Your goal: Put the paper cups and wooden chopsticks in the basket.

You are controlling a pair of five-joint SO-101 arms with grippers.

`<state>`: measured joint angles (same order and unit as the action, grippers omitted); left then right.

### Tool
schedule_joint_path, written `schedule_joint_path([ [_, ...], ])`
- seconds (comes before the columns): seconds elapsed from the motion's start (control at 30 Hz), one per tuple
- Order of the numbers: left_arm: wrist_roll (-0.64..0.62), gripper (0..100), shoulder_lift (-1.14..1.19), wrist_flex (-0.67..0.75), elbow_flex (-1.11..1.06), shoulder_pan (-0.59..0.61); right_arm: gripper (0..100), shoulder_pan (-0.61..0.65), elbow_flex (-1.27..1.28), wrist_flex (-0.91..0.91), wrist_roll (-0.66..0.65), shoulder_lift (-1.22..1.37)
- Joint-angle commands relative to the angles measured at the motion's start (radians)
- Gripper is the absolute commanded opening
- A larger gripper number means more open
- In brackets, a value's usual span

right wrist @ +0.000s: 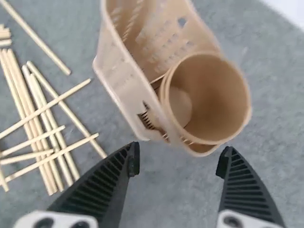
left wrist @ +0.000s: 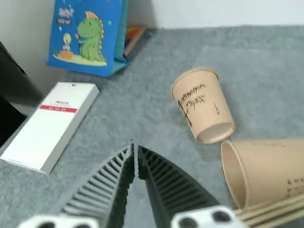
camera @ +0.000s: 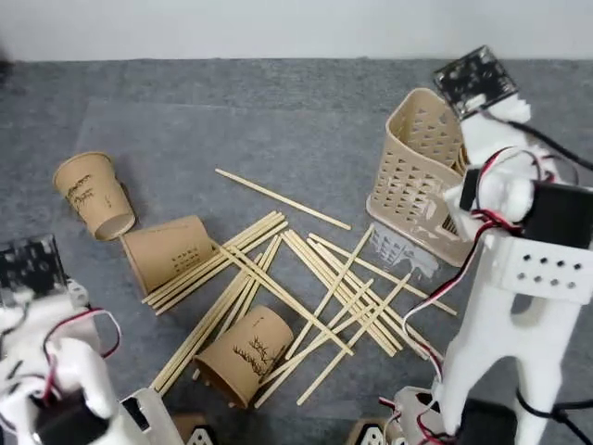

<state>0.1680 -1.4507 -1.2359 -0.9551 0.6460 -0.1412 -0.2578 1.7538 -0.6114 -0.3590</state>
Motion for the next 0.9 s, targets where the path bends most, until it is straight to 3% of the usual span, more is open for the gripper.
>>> schedule_joint_path([
  [0.0,0.031,2,0.149,-0.014,0.119,0.003,27.7,0.013,0.074,0.041,0.008,-0.061],
  [0.23,0.034,2,0.221,-0.008,0.130,0.003,27.7,0.013,0.245,0.038,0.003,-0.107],
  [0.7,0.186,2,0.229,-0.006,0.105,0.003,27.7,0.013,0.468,0.007,0.000,-0.262],
  [0.87,0.238,2,0.229,-0.005,0.061,0.003,27.7,0.007,0.580,-0.084,0.000,-0.291],
])
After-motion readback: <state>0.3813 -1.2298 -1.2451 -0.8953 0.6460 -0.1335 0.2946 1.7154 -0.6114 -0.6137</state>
